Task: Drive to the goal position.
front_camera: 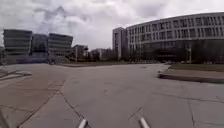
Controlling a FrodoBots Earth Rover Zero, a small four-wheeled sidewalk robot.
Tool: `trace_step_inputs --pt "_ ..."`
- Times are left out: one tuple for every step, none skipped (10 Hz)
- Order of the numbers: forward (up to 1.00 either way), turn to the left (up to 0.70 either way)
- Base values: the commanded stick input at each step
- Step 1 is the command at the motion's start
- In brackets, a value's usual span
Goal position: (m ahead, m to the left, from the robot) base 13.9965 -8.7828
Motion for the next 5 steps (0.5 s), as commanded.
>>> trace_step_inputs --pt "0.70 0.00" --pt "0.70 0.00" --pt "0.70 0.00" --pt "0.70 0.00" --pt "0.70 0.00"
